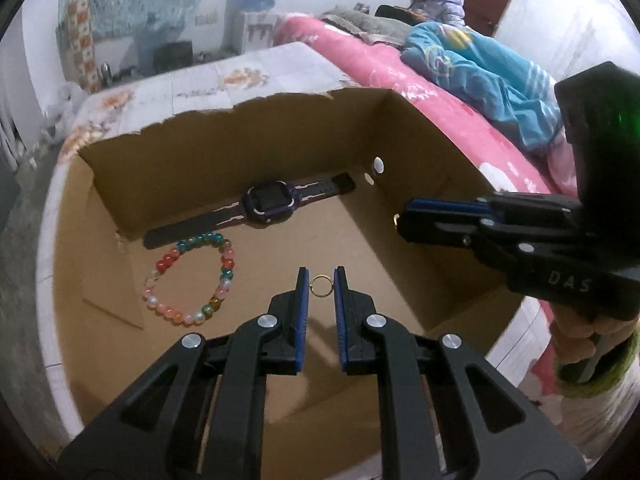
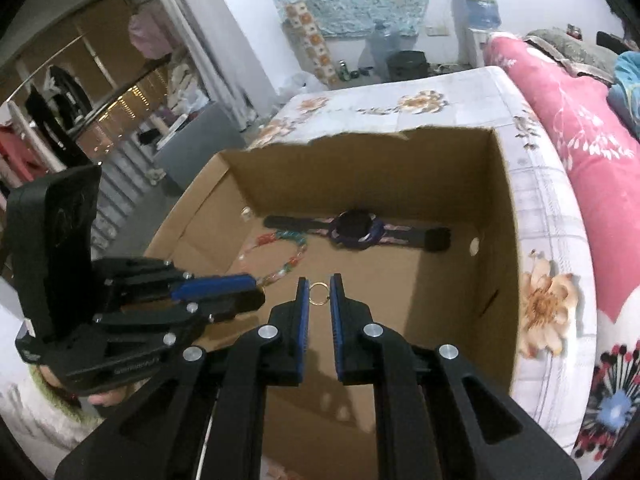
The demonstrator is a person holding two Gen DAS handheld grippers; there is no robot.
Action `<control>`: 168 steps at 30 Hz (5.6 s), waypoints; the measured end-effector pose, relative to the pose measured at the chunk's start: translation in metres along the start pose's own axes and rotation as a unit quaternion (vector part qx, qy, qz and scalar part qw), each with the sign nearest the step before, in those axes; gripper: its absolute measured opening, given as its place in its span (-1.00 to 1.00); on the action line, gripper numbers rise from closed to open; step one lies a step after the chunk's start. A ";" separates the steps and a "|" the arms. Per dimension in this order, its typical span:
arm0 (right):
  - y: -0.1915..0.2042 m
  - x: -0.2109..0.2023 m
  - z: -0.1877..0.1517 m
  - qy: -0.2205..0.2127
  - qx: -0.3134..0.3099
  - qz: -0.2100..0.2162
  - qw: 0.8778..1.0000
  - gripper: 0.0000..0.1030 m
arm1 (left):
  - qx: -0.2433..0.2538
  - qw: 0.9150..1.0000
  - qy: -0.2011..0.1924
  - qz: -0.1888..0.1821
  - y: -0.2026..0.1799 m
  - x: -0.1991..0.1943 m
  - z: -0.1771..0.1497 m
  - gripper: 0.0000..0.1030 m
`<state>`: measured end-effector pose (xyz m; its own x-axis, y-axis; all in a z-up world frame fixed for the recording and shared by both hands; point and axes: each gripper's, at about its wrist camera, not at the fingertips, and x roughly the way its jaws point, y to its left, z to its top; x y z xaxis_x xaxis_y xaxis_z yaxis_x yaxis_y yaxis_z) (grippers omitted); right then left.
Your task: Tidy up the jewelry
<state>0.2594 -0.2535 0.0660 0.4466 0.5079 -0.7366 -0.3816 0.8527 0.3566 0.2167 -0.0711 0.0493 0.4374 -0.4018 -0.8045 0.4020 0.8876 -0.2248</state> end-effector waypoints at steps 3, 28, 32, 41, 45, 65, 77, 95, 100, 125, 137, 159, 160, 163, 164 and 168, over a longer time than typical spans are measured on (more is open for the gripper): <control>-0.005 0.000 0.003 -0.009 0.010 0.002 1.000 -0.77 | -0.012 1.000 -0.016 -0.001 0.002 -0.003 0.002 -0.65; 0.026 -0.104 -0.121 -0.118 -0.034 0.117 0.985 -0.55 | -0.005 0.991 -0.134 -0.017 0.006 -0.111 -0.120 -0.59; 0.025 -0.065 -0.149 -0.061 0.005 0.118 0.991 -0.55 | -0.016 0.996 -0.091 -0.016 0.004 -0.083 -0.147 -0.59; 0.032 -0.006 -0.164 0.004 0.029 0.117 0.993 -0.55 | 0.052 0.996 -0.039 0.068 -0.006 -0.026 -0.158 -0.59; 0.031 -0.001 -0.160 0.007 0.027 0.123 0.992 -0.55 | 0.067 0.995 -0.024 0.073 -0.002 -0.012 -0.155 -0.59; 0.023 0.004 -0.165 0.005 0.044 0.119 0.992 -0.55 | 0.085 0.993 -0.007 0.084 -0.014 0.001 -0.147 -0.72; 0.030 -0.008 -0.165 0.000 0.028 0.109 0.994 -0.55 | 0.050 0.996 -0.005 0.080 0.000 -0.015 -0.163 -0.99; 0.061 0.017 -0.151 0.033 -0.029 0.094 0.995 -0.55 | 0.002 0.999 -0.029 0.043 0.008 -0.042 -0.195 -0.66; 0.061 0.020 -0.149 0.034 -0.030 0.093 0.995 -0.55 | -0.004 0.999 -0.033 0.031 0.009 -0.035 -0.194 -0.66; 0.044 0.023 -0.156 0.035 -0.007 0.091 0.995 -0.55 | 0.063 0.992 -0.044 0.096 -0.008 -0.020 -0.179 -0.70; 0.041 0.017 -0.156 0.029 -0.004 0.088 0.996 -0.55 | 0.055 0.993 -0.045 0.092 -0.002 -0.023 -0.179 -0.92; 0.123 0.048 -0.148 0.032 -0.227 0.053 0.972 -0.38 | 0.035 0.992 -0.065 0.105 0.016 -0.058 -0.204 -0.91; 0.125 0.051 -0.146 0.036 -0.244 0.051 0.968 -0.38 | 0.035 0.992 -0.067 0.104 0.017 -0.059 -0.205 -0.91; 0.127 0.059 -0.143 0.056 -0.281 0.055 0.957 -0.38 | 0.032 0.992 -0.072 0.098 0.019 -0.062 -0.208 -0.91; 0.129 0.062 -0.144 0.067 -0.296 0.057 0.951 -0.39 | 0.031 0.992 -0.073 0.097 0.018 -0.061 -0.208 -0.91; 0.136 0.072 -0.151 0.090 -0.340 0.056 0.935 -0.58 | 0.031 0.992 -0.075 0.095 0.018 -0.061 -0.210 -0.91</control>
<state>0.1174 -0.1199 -0.0251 0.2534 0.5093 -0.8224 -0.8710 0.4901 0.0351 0.0278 0.0169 -0.0210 0.6230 -0.2620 -0.7370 0.3479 0.9367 -0.0389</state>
